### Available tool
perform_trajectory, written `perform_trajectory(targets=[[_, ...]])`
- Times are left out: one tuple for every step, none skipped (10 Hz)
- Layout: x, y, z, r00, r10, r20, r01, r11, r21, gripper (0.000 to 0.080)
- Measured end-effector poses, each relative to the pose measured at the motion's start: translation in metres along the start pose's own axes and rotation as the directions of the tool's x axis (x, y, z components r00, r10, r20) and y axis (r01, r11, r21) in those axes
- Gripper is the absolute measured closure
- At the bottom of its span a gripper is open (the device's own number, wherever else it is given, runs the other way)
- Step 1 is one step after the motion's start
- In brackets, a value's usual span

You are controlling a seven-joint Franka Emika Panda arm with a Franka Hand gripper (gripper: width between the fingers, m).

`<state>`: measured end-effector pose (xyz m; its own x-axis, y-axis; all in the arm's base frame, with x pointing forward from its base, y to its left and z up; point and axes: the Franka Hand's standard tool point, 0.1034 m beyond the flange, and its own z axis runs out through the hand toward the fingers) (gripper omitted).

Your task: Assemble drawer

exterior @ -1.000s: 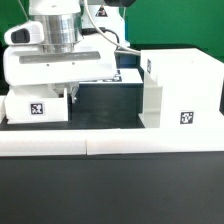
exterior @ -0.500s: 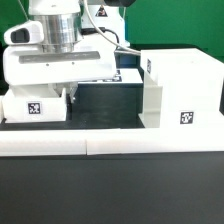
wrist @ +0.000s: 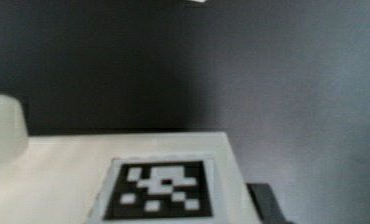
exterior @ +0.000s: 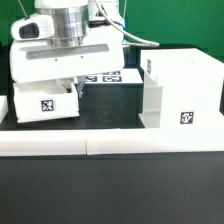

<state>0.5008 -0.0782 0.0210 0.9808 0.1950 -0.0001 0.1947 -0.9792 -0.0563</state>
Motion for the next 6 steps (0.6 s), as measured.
perform_trajectory(targets=[[0.0031, -0.0036, -0.0058, 1.0, -0.003, -0.008, 0.003, 1.0, 0.001, 0.0758], [0.0026, -0.0029, -0.0085, 1.0, 0.001, -0.012, -0.001, 1.0, 0.002, 0.0758], [0.0014, -0.0024, -0.0063, 1.0, 0.002, -0.008, -0.002, 1.0, 0.002, 0.0758], [0.0005, -0.0017, -0.0051, 0.999, -0.053, -0.004, 0.053, 0.999, 0.0, 0.0758], [0.0001, -0.0008, -0.0051, 0.991, -0.135, -0.003, 0.135, 0.991, -0.002, 0.0758], [0.0, -0.0009, -0.0048, 0.981, -0.196, -0.001, 0.196, 0.981, -0.004, 0.0758]])
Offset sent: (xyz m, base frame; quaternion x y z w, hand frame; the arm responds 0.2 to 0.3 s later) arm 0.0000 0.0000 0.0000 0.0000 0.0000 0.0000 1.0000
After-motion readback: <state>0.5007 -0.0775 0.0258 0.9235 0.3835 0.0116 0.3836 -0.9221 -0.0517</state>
